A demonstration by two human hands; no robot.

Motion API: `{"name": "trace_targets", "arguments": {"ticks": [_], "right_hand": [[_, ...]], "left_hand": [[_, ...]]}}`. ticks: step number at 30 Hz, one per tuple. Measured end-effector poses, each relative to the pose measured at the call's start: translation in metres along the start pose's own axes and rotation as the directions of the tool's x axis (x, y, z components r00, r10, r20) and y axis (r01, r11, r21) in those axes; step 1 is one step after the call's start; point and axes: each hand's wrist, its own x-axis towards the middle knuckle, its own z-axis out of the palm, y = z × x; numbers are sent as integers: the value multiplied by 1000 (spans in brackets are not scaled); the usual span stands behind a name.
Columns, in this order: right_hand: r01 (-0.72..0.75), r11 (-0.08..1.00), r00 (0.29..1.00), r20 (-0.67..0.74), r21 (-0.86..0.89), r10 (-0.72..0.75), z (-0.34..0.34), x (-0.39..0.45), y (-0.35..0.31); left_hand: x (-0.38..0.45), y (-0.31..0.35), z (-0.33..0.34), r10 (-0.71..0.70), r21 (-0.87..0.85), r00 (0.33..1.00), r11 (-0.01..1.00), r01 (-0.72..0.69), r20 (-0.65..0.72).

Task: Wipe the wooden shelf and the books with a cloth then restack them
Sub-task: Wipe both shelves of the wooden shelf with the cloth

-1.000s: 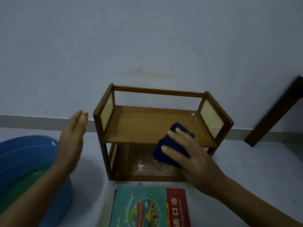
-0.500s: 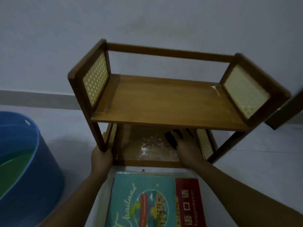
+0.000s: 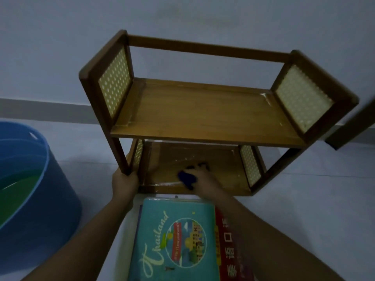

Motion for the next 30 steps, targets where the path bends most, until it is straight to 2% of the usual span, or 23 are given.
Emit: {"name": "trace_targets", "arguments": {"ticks": [3, 6, 8, 10, 13, 15, 18, 20, 23, 26, 28, 29, 30], "right_hand": [[-235, 972, 967, -94, 19, 236, -36, -41, 51], [-300, 953, 943, -135, 51, 304, -38, -48, 54], [-320, 945, 935, -133, 72, 327, -22, -31, 26], [-265, 963, 961, -59, 56, 269, 5, -5, -24], [-12, 999, 998, 68, 42, 9, 44, 27, -104], [72, 992, 992, 99, 104, -82, 38, 35, -122], [54, 980, 983, 162, 193, -86, 5, 10, -77], [-77, 979, 990, 132, 190, 52, -20, -18, -25], [-236, 967, 972, 34, 93, 234, -47, -56, 44], [-246, 969, 969, -26, -33, 245, -46, -52, 70], [-198, 975, 972, -146, -97, 183, -38, -25, 76], [-225, 964, 957, -221, -144, 190, -34, -10, 79], [-326, 934, 917, -290, -144, 276, -32, 5, 77]], "left_hand": [[-3, 3, 3, -46, -19, 998, 999, 46, -42], [-5, 2, 6, -35, -16, 998, 999, 35, -59], [-5, 0, 6, -28, -25, 998, 999, 26, -62], [-4, 0, 7, -32, -32, 997, 999, 30, -73], [-5, -2, 8, -7, -14, 995, 1000, 5, -102], [-4, -1, 5, 7, 10, 994, 1000, -5, -111], [3, -3, -1, -19, 50, 998, 998, 23, -64], [2, -3, -3, -8, 67, 999, 998, 11, -39], [-1, 2, -5, 54, 100, 998, 993, -57, 27], [1, 4, -11, 76, 107, 993, 991, -86, 94], [3, 0, -13, 69, 114, 991, 990, -82, 114], [4, -1, -13, 66, 108, 991, 991, -78, 113], [5, -3, -11, 66, 106, 992, 991, -77, 105]]}}
